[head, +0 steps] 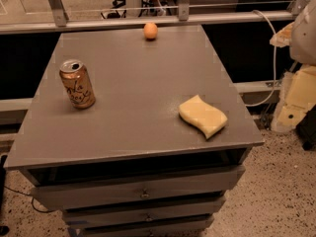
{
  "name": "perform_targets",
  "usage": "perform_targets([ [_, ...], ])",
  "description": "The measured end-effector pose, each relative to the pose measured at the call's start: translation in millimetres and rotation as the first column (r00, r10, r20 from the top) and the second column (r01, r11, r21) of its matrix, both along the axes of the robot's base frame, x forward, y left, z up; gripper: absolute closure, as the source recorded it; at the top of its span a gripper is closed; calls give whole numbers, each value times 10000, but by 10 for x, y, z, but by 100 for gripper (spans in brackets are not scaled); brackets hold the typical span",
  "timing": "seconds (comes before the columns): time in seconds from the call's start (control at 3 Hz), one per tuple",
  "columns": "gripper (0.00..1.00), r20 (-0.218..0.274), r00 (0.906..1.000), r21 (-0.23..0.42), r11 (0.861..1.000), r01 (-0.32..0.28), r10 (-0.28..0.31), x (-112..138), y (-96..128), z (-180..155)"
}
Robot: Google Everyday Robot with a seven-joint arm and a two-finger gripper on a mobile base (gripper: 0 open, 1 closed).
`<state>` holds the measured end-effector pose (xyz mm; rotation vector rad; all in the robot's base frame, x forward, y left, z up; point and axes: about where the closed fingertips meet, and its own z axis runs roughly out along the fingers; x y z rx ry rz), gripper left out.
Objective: Knock orange can over
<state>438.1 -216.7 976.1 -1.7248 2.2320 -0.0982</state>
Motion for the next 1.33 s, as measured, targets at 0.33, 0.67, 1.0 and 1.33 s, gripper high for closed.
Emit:
perform_targets([
  [0.33, 0, 0, 10000, 0, 10000, 0, 0, 0, 0, 0],
  [0.67, 0, 118, 9999, 560, 9984, -111, 105, 64, 69, -18],
  [1.0, 0, 350, 9985, 1971, 9792, -474, 412, 298, 372, -107],
  [1.33, 0, 916, 9883, 3955, 9064, -1485, 1220, 645, 1147, -94],
])
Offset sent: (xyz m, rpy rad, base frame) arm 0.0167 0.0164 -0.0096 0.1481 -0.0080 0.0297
